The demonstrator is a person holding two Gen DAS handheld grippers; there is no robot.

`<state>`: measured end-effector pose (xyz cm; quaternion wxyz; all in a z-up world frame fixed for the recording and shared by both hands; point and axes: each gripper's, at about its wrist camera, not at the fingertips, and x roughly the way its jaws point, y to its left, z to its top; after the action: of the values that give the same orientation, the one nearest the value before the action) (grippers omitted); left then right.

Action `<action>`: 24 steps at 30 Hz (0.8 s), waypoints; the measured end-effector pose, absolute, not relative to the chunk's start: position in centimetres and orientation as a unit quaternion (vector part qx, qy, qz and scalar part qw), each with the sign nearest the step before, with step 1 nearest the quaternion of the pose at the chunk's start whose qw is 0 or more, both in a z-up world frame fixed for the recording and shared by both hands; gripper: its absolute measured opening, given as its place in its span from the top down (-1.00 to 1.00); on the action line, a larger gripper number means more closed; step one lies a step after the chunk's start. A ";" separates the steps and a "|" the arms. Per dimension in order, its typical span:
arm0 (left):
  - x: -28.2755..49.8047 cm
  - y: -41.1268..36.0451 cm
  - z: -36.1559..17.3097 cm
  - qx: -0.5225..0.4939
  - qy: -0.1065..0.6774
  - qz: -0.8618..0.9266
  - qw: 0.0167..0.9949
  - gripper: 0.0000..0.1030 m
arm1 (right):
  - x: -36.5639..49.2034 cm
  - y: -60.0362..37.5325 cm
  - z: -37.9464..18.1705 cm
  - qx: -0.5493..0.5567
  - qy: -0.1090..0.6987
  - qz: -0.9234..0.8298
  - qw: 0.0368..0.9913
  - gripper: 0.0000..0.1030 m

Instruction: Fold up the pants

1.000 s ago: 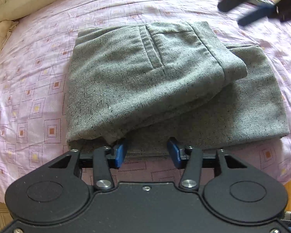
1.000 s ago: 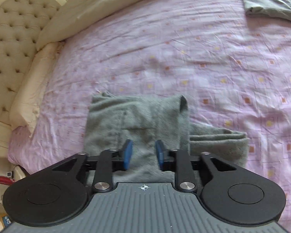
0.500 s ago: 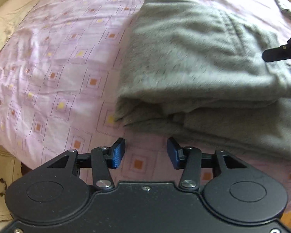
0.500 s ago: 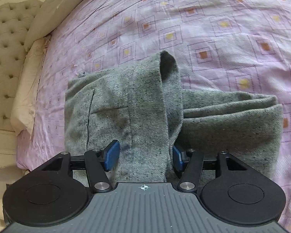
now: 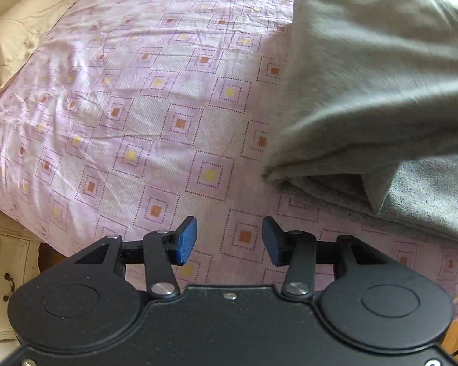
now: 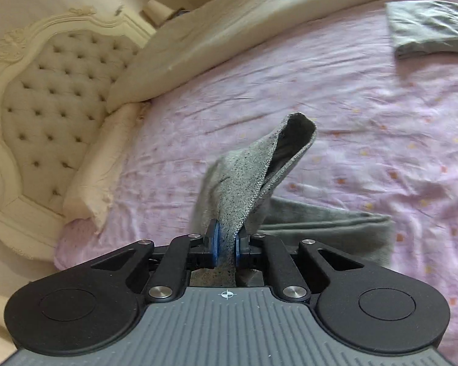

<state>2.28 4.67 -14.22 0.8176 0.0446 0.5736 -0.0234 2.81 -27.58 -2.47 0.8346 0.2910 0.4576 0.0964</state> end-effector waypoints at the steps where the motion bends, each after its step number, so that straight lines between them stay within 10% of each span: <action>1: 2.4 4.5 -14.0 0.051 0.571 -0.026 0.819 -0.04 | 2.4 -28.7 -4.1 0.296 0.471 0.072 0.828 0.81; 6: 1.4 1.9 -10.9 0.087 0.513 -0.107 0.847 0.00 | 1.9 -31.4 -10.4 0.370 0.510 0.005 0.777 0.81; 24: 1.1 -8.3 -13.5 0.162 0.463 -0.202 0.847 -0.13 | 7.0 -27.4 -3.6 0.354 0.450 0.102 0.814 0.81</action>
<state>1.05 -8.26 -13.48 0.8475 0.1625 0.4633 -0.2017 6.96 -27.37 -3.57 0.8135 0.3540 0.4500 0.1017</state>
